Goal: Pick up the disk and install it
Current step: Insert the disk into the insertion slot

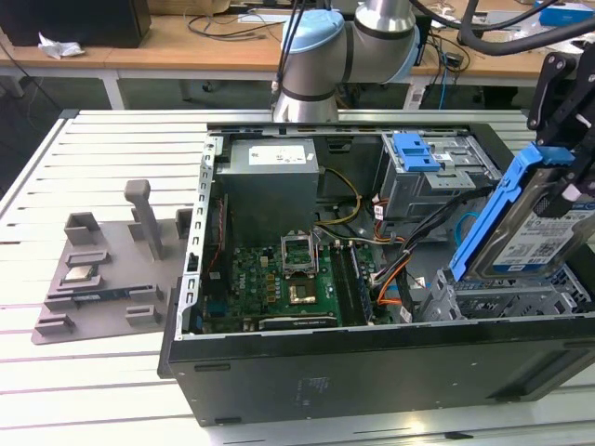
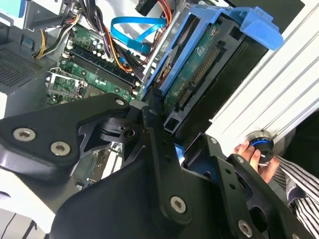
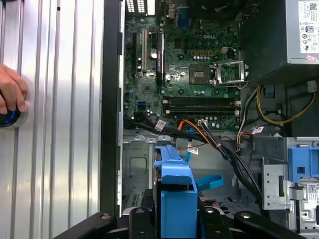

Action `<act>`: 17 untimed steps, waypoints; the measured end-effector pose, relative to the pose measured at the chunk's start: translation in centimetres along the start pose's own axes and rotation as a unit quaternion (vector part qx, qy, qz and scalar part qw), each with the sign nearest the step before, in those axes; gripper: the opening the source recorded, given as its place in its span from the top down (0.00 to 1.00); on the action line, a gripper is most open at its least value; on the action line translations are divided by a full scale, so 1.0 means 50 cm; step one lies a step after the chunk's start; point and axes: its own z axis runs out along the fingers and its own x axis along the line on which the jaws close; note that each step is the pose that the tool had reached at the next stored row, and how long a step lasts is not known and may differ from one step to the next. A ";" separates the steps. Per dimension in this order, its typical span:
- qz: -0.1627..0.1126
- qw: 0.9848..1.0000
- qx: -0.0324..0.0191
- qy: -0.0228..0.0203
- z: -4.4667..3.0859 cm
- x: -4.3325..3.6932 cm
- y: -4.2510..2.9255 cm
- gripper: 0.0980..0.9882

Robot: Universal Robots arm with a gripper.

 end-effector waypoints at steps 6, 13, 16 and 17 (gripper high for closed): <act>0.000 1.000 0.000 0.000 0.024 -0.001 0.003 0.70; 0.000 1.000 0.000 0.000 0.063 -0.001 0.000 0.70; 0.000 1.000 0.000 0.000 0.080 0.000 0.000 0.70; 0.000 1.000 0.000 0.000 0.084 0.000 0.000 0.70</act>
